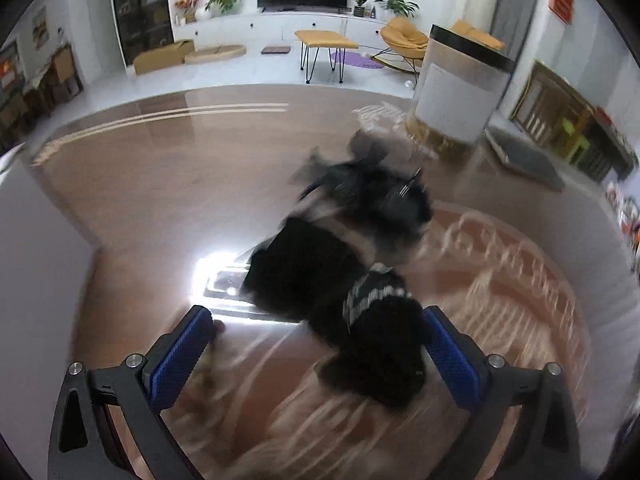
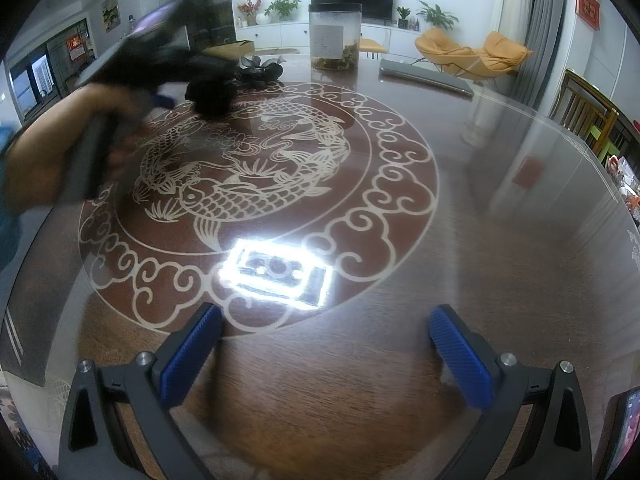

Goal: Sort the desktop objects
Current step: 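Lower the left tool onto the black cloth bundle, then close the left tool on the black velvet pouch and lift it off the hair clip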

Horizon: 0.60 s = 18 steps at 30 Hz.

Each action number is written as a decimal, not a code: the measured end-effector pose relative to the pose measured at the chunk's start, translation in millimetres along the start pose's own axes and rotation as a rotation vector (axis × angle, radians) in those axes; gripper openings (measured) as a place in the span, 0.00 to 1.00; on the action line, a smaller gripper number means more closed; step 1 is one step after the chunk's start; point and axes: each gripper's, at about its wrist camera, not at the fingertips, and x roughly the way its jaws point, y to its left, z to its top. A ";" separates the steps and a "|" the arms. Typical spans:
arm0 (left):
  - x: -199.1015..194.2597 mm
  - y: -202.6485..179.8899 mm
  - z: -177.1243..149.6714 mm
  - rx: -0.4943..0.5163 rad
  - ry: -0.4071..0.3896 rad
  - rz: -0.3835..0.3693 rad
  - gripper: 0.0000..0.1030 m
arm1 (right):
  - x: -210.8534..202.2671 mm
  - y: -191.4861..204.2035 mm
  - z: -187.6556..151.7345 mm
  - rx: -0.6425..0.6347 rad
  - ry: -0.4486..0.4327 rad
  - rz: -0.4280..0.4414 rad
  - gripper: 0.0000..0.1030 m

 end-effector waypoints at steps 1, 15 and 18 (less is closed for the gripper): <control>-6.0 5.0 -5.0 0.016 -0.009 0.002 1.00 | -0.1 0.2 -0.1 0.000 0.000 0.000 1.00; 18.4 -25.9 16.4 -0.029 0.013 0.037 1.00 | -0.1 0.0 0.1 0.000 0.000 0.000 1.00; 19.8 -31.9 11.3 0.001 -0.016 0.056 1.00 | -0.4 0.2 0.1 0.000 0.000 0.000 1.00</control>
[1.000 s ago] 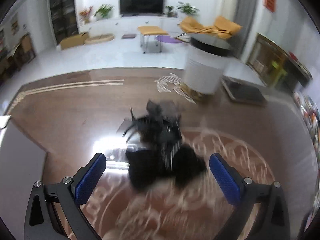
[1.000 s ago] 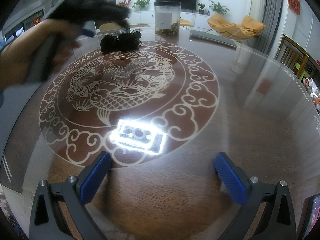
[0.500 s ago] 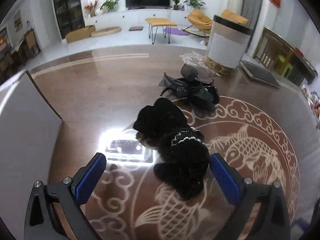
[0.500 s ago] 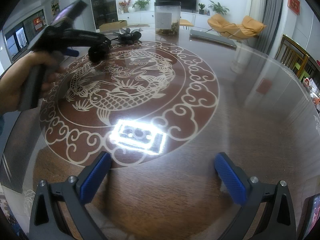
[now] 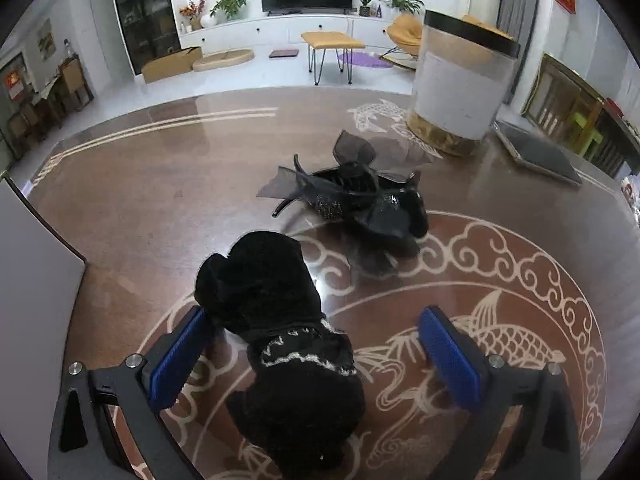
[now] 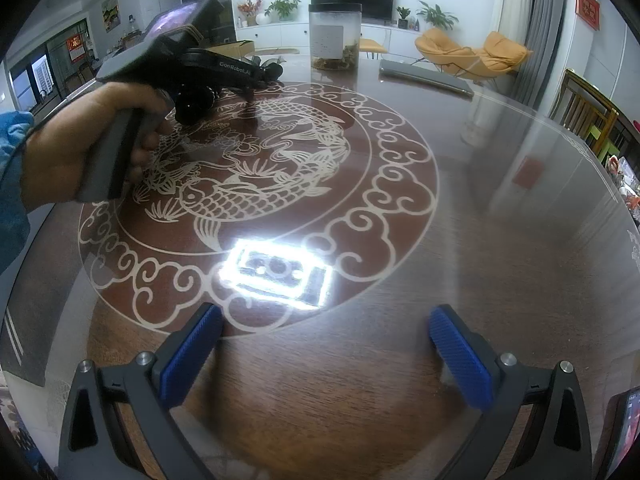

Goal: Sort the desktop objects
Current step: 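Close the left tool on the black velvet pouch and lift it off the hair clip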

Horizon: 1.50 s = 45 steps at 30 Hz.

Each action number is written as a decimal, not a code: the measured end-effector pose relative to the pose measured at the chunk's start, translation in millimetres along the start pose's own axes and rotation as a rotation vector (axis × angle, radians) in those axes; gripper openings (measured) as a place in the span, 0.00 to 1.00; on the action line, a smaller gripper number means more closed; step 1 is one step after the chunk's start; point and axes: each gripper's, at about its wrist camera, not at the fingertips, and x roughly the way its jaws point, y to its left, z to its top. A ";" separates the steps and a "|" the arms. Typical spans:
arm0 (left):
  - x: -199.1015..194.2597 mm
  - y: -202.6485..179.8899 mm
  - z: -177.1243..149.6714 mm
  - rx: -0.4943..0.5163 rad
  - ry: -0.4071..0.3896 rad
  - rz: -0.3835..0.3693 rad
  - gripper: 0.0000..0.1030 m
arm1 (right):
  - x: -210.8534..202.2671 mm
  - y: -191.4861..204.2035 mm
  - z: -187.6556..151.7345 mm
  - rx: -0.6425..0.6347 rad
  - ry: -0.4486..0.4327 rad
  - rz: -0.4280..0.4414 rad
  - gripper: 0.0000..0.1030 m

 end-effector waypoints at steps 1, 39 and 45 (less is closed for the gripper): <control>-0.2 1.1 -1.1 0.005 -0.004 -0.003 1.00 | 0.2 -0.3 0.1 0.000 0.000 0.000 1.00; -83.4 50.9 -108.2 0.028 -0.003 -0.090 0.36 | 0.6 -0.3 0.3 0.000 0.000 0.000 1.00; -104.1 56.5 -142.3 0.077 -0.003 -0.093 0.51 | 0.5 -0.1 0.3 0.000 0.000 0.000 1.00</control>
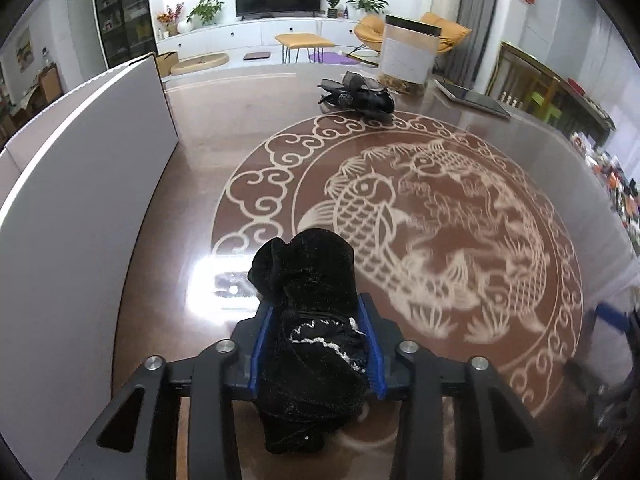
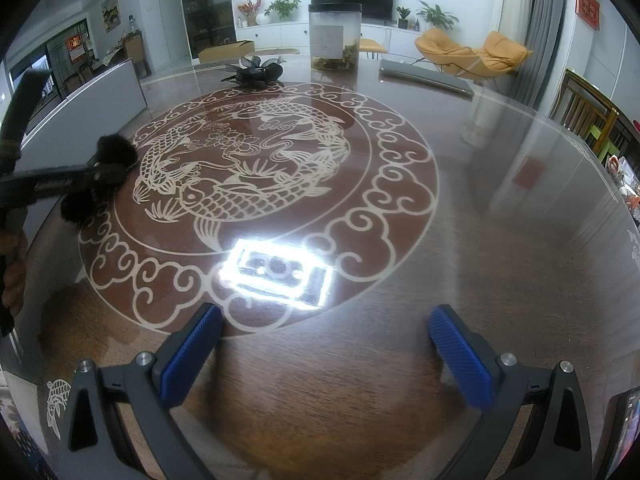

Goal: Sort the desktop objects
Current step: 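Close the left tool on the black velvet pouch and lift it off the hair clip, then hold the pouch in the left tool while the right tool grasps the black bow hair clip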

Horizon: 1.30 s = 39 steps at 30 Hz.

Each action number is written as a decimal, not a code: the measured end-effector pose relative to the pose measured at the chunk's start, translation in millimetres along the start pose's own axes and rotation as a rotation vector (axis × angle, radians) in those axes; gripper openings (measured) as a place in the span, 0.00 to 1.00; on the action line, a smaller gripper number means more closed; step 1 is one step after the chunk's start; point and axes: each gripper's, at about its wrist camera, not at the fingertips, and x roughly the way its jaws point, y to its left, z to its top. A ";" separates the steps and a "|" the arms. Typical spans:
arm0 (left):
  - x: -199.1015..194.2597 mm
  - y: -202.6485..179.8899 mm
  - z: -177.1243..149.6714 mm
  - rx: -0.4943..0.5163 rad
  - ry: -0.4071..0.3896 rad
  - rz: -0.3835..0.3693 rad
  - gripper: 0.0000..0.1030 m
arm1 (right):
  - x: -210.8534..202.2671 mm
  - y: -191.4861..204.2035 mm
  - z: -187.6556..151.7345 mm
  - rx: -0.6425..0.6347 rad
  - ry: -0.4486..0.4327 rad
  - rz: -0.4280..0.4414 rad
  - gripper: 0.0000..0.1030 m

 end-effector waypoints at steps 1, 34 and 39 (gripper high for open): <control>0.1 0.0 -1.3 0.006 -0.001 0.007 0.58 | 0.0 0.1 0.0 0.000 0.000 0.000 1.00; 12.4 4.3 -3.0 0.005 -0.017 0.041 1.00 | 40.2 9.6 62.6 -0.116 0.044 0.120 1.00; 12.3 4.3 -3.0 0.005 -0.017 0.041 1.00 | 107.5 22.6 163.4 -0.101 0.020 0.171 1.00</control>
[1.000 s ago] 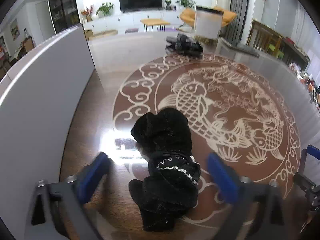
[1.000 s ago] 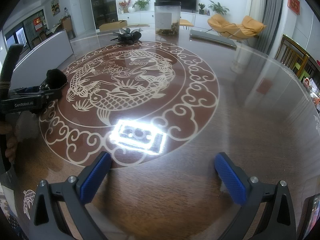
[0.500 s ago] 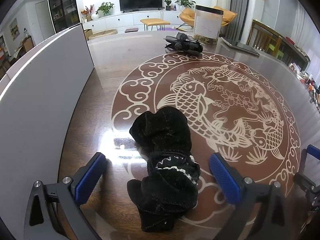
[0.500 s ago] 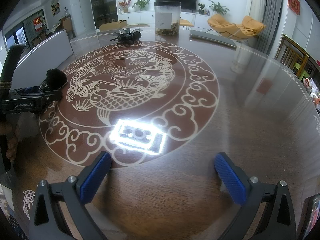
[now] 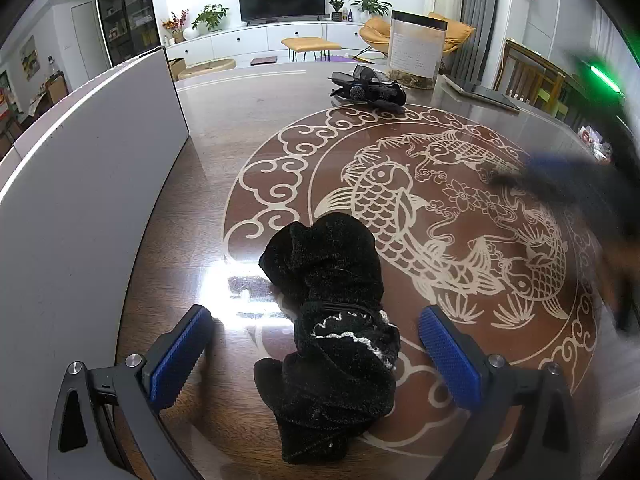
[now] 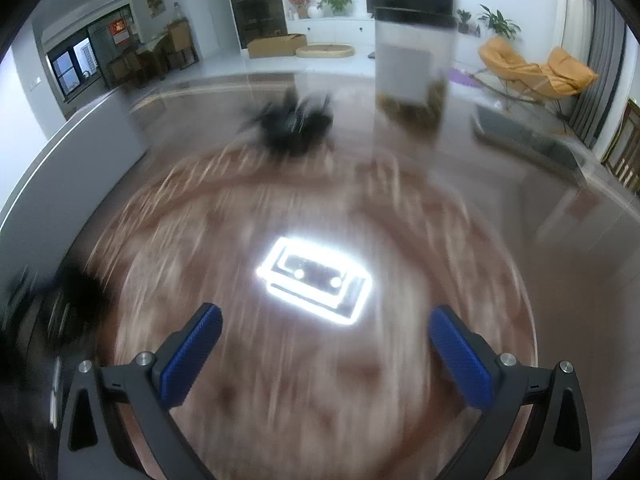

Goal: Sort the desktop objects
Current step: 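Hold the pouch in the left tool while the right tool grasps the black bow hair clip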

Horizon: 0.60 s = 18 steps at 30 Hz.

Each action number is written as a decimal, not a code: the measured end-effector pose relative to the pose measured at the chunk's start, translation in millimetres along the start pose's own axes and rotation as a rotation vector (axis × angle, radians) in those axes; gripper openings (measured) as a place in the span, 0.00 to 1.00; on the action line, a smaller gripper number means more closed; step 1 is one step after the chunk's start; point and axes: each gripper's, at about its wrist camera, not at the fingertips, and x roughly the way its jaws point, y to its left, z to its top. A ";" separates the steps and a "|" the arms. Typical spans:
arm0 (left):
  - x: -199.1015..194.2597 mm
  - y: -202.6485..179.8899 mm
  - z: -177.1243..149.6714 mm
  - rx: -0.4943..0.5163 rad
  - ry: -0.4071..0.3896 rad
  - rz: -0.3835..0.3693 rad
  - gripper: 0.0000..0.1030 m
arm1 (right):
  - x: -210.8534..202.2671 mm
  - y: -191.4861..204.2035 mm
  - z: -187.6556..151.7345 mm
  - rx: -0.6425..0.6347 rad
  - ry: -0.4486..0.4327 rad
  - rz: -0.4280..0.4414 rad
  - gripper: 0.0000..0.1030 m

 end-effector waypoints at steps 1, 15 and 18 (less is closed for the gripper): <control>0.0 0.0 0.0 0.000 0.000 0.000 1.00 | 15.7 -2.4 20.7 0.017 0.003 0.007 1.00; 0.0 0.3 0.3 -0.001 -0.001 -0.001 1.00 | 99.5 45.2 117.9 -0.273 -0.025 0.075 0.84; 0.5 0.2 0.5 -0.001 -0.001 -0.001 1.00 | 95.5 38.4 118.4 -0.242 -0.033 0.098 0.67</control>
